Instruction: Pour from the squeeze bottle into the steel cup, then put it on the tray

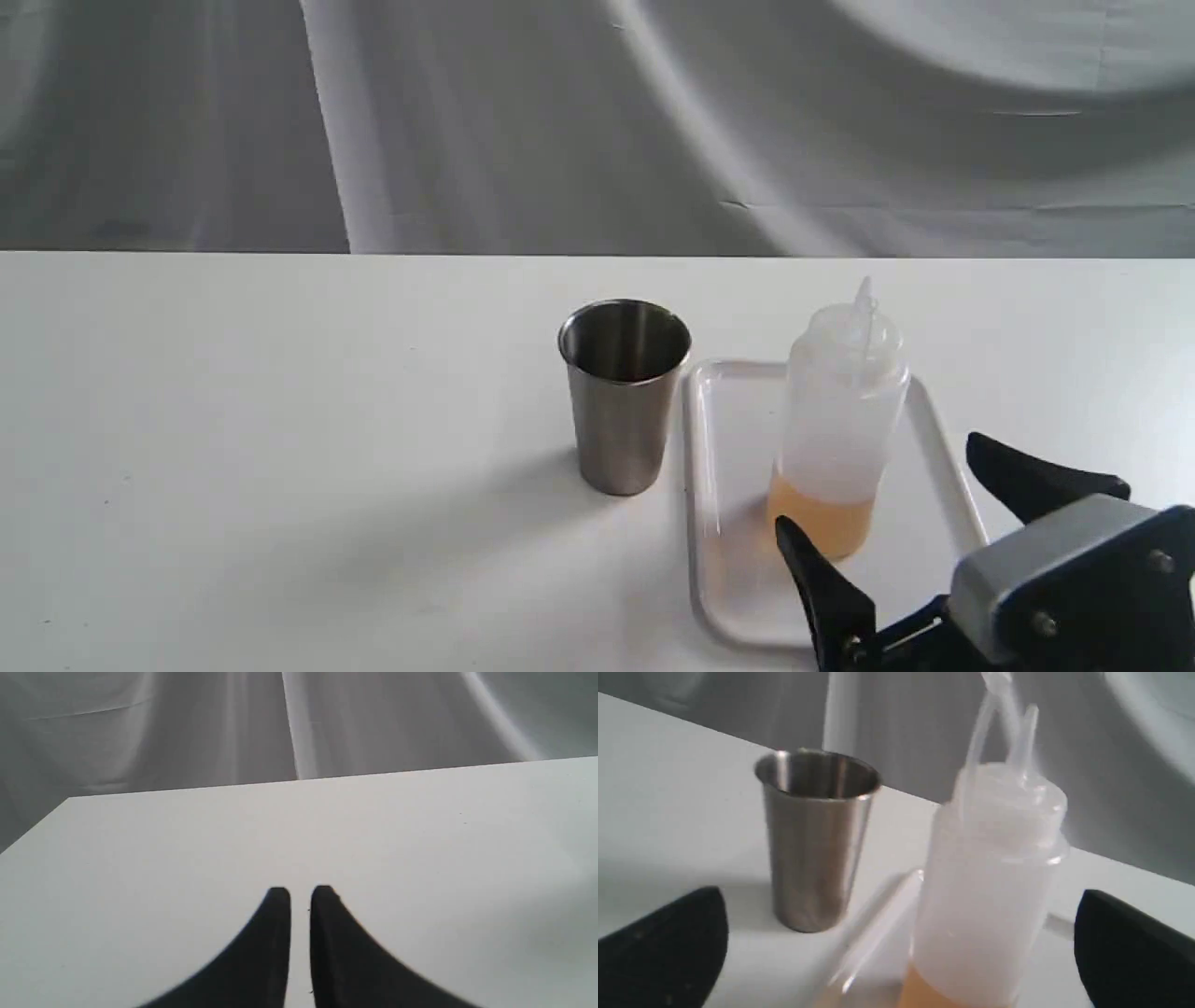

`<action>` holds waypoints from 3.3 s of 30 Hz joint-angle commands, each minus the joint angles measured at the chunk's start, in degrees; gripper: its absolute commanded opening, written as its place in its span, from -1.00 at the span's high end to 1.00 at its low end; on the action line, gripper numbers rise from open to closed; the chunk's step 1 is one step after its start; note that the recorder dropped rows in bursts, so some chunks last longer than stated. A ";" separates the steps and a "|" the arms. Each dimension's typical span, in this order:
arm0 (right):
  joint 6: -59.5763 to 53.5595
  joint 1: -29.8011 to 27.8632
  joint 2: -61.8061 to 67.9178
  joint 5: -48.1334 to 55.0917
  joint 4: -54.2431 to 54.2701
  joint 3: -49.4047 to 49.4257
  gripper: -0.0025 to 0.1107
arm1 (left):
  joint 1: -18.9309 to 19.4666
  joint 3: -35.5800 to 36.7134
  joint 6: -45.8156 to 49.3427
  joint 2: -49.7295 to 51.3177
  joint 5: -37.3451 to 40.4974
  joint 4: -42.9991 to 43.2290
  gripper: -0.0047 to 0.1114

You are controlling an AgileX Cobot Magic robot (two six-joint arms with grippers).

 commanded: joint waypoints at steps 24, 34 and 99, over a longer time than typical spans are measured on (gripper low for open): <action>6.38 18.26 -41.63 30.19 -13.95 4.12 -0.90 | -0.21 0.25 -0.10 -0.28 -0.41 0.14 0.78; 18.04 18.26 -45.51 42.58 -21.51 4.12 -0.90 | -0.21 0.25 -0.10 -0.28 -0.41 0.14 0.78; 26.66 12.98 -60.15 60.49 -28.14 7.90 0.96 | -0.21 0.25 -0.10 -0.28 -0.41 0.14 0.78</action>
